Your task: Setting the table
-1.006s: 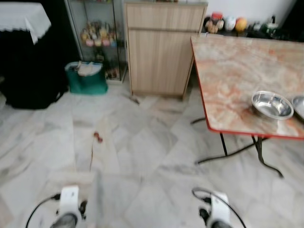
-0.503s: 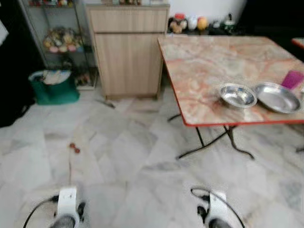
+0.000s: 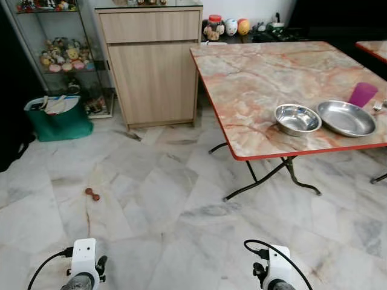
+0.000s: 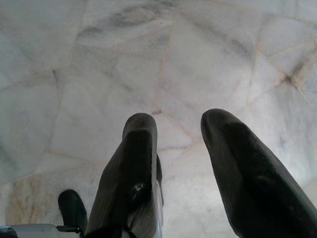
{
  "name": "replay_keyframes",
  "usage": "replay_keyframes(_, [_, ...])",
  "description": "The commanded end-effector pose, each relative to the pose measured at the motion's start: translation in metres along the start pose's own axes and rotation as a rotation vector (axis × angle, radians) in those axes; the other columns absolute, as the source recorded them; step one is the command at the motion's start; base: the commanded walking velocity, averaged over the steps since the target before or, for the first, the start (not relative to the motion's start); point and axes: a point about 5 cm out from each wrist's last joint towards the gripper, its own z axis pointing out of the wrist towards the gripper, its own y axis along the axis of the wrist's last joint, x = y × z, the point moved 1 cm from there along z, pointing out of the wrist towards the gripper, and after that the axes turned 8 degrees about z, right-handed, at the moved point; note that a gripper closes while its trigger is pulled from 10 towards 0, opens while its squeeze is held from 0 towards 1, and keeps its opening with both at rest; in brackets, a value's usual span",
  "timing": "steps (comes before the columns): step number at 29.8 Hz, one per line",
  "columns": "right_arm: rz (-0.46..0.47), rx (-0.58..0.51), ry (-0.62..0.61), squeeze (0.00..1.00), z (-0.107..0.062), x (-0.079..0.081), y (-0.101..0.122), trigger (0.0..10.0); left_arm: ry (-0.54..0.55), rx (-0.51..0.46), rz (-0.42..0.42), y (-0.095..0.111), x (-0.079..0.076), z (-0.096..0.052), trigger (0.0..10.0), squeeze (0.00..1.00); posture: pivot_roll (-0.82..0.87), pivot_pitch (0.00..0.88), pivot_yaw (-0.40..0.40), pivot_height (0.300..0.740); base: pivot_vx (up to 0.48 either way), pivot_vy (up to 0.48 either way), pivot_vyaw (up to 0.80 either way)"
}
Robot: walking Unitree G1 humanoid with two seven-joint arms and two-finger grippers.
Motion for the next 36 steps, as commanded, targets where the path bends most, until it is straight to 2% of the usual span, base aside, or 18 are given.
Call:
replay_keyframes(1, [0.002, -0.012, -0.009, 0.0, 0.0002, -0.0028, 0.0028, 10.0, -0.008, 0.018, 0.011, -0.0036, -0.0026, -0.0006, 10.0, 0.0, -0.03, 0.0, -0.027, 0.74, 0.0, -0.315, 0.0])
replay_keyframes(36, [-0.003, -0.014, -0.01, 0.0, 0.0002, -0.0019, 0.0027, 10.0, -0.013, 0.024, 0.003, -0.0064, -0.0058, -0.0015, 10.0, 0.0, -0.03, 0.0, -0.034, 0.74, 0.0, -0.297, 0.0])
